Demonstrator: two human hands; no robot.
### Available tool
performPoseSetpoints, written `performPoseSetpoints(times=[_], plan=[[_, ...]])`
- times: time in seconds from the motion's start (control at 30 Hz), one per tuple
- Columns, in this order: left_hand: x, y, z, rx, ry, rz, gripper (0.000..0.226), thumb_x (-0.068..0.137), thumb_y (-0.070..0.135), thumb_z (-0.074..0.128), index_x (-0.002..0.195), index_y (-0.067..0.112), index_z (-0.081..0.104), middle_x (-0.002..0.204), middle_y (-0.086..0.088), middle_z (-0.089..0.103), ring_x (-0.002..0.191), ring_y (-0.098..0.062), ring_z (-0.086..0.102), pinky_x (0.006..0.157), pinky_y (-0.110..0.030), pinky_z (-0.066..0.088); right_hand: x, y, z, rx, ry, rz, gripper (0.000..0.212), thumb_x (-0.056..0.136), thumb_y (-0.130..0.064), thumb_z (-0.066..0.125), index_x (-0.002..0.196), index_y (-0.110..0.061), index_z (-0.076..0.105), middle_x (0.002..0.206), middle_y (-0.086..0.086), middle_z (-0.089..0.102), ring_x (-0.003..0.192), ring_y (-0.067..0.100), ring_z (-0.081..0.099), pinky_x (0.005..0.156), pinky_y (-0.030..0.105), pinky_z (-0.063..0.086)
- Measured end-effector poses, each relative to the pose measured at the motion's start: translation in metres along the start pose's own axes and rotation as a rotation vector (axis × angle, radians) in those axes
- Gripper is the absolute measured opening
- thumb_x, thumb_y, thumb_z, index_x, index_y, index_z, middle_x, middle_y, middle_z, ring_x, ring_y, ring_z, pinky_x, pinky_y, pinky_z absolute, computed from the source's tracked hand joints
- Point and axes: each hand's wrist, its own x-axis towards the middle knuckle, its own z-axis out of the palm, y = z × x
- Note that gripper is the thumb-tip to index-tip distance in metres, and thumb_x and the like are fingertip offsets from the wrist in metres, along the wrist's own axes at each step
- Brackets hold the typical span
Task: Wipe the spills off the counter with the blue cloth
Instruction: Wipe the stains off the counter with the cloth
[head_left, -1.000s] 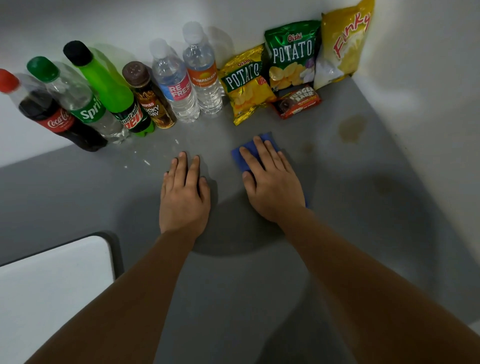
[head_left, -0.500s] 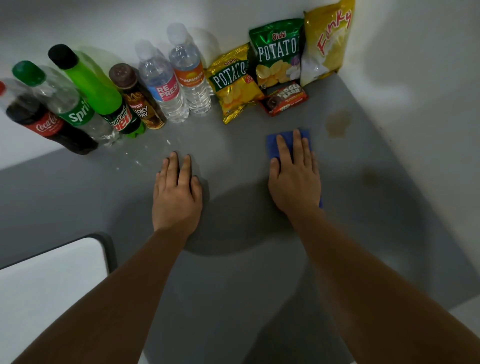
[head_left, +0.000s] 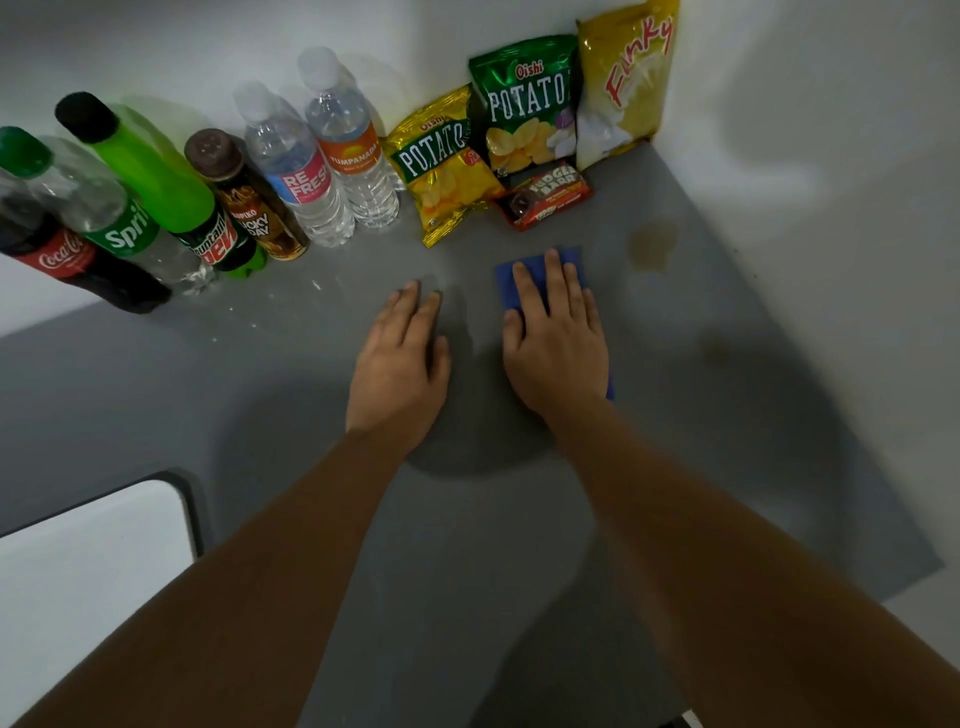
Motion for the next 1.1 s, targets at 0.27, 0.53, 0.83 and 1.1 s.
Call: performPoseSetpoints(times=[0.27,0.53,0.83,1.1], plan=[[0.006,0.034,0.034,-0.01,-0.073,-0.003,0.052,0.106,0.028,0.041,0.155,0.014,0.036,0.167,-0.008,0.023,0.156,-0.025,0.014,0.127,-0.039,0.015,0.006,0.051,-0.011,-0.013,0.057,0.17,0.058,0.106,-0.044,0.027,0.161,-0.029,0.018,0.17,0.004,0.002,0.157,0.022,0.002,0.127,0.039,0.004],[0.004,0.033,0.037,0.024,-0.053,0.014,0.051,0.106,0.028,0.04,0.154,0.011,0.037,0.166,-0.012,0.025,0.155,-0.027,0.016,0.127,-0.042,0.016,-0.055,0.02,0.011,-0.036,0.093,0.209,0.06,0.105,-0.044,0.018,0.162,-0.026,0.011,0.17,0.007,0.0,0.157,0.024,-0.001,0.126,0.041,0.003],[0.004,0.033,0.038,0.043,-0.034,0.017,0.05,0.106,0.026,0.043,0.153,0.01,0.039,0.165,-0.012,0.027,0.155,-0.027,0.018,0.126,-0.042,0.017,0.023,0.043,-0.004,-0.021,0.065,0.166,0.059,0.105,-0.042,0.021,0.162,-0.026,0.012,0.17,0.008,0.001,0.156,0.026,-0.001,0.125,0.04,0.0],[0.005,0.034,0.037,0.042,-0.026,0.011,0.05,0.106,0.024,0.045,0.153,0.01,0.041,0.165,-0.012,0.028,0.155,-0.027,0.02,0.127,-0.042,0.017,0.05,0.068,-0.022,0.007,0.098,0.357,0.059,0.106,-0.039,0.023,0.162,-0.024,0.011,0.17,0.009,-0.002,0.156,0.026,-0.004,0.126,0.041,0.001]])
